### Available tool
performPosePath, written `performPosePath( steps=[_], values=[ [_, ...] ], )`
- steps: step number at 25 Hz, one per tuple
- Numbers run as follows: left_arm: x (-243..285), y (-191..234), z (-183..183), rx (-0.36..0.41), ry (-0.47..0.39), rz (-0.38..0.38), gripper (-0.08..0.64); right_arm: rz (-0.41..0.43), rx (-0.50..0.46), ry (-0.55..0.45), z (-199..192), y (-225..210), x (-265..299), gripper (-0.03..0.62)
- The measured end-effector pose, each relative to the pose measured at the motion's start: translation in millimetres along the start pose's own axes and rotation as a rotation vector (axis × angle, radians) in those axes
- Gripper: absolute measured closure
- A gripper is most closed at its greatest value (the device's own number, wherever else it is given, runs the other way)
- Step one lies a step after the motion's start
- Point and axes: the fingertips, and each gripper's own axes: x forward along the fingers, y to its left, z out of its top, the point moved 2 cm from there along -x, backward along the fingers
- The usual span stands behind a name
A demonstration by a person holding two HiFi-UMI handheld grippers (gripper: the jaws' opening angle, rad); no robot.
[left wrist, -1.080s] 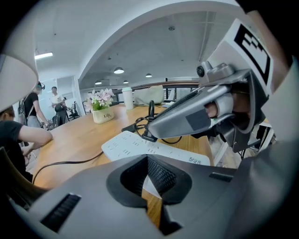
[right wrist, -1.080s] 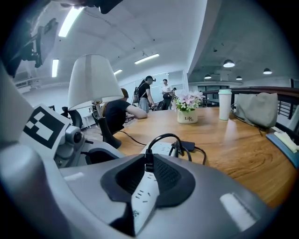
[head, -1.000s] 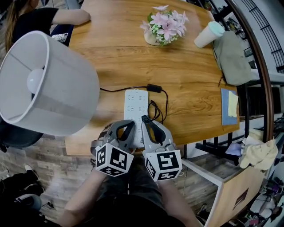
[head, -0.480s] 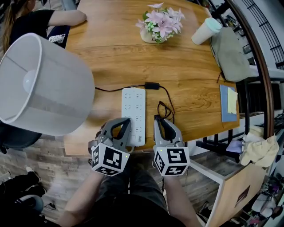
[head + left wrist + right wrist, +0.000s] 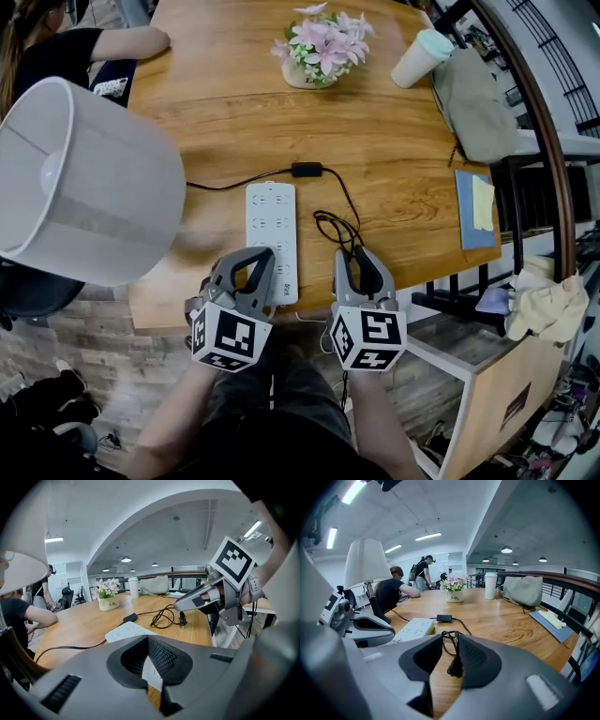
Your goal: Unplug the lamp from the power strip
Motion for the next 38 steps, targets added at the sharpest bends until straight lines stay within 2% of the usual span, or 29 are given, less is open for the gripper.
performPosePath(
  steps=[7,13,18,25,32,38],
  values=[
    [-3.5,-2.0,3.5,-0.003,-0.015,0.011,0.563,0.0,0.002,-0.039,5.6,-0.2,-8.4,0.485],
    [-15.3,3.1,13.0,0.002,-0.074,0.072,0.563,0.07,-0.016,-0.095,15.4,13.3,-13.6,0.489],
    [-31.7,13.1,23.1,-0.033,-0.151,0.146,0.563,0.131,-0.029,-0.148,24.0,25.5,-19.9,0.529],
    [-50.0,13.2,34.7,-0.059,-0.21,0.183,0.563,0.196,-0.033,-0.201,32.5,39.2,-28.0,0.581],
    [-69.8,13.2,42.6,-0.149,-0.26,0.225,0.563,0.262,-0.048,-0.234,42.5,51.4,-39.4,0.583],
    [-84.0,14.9,53.0,-0.163,-0.317,0.273,0.563,0.297,-0.068,-0.262,51.9,56.6,-51.5,0.583]
  ],
)
